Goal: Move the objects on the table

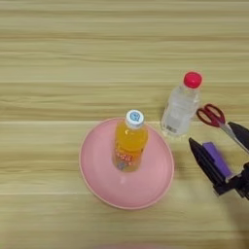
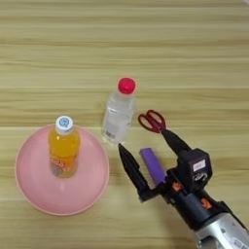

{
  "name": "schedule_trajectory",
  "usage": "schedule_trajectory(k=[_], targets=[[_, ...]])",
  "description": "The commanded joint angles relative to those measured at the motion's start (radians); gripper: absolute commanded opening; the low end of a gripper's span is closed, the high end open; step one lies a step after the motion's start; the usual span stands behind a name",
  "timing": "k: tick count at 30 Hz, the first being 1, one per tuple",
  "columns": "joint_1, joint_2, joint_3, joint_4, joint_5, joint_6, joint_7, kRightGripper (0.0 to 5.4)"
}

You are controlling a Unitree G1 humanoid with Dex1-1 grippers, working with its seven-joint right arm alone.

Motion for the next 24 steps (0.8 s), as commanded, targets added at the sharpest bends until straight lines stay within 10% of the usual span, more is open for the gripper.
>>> schedule_trajectory(k=[1,24], targets=[[0.009,-0.034,0.018,-0.051,0.004,-0.049,0.021,5.39],[-0.010,-0.111,0.220,-0.051,-0.102,-0.094,0.092,5.39]])
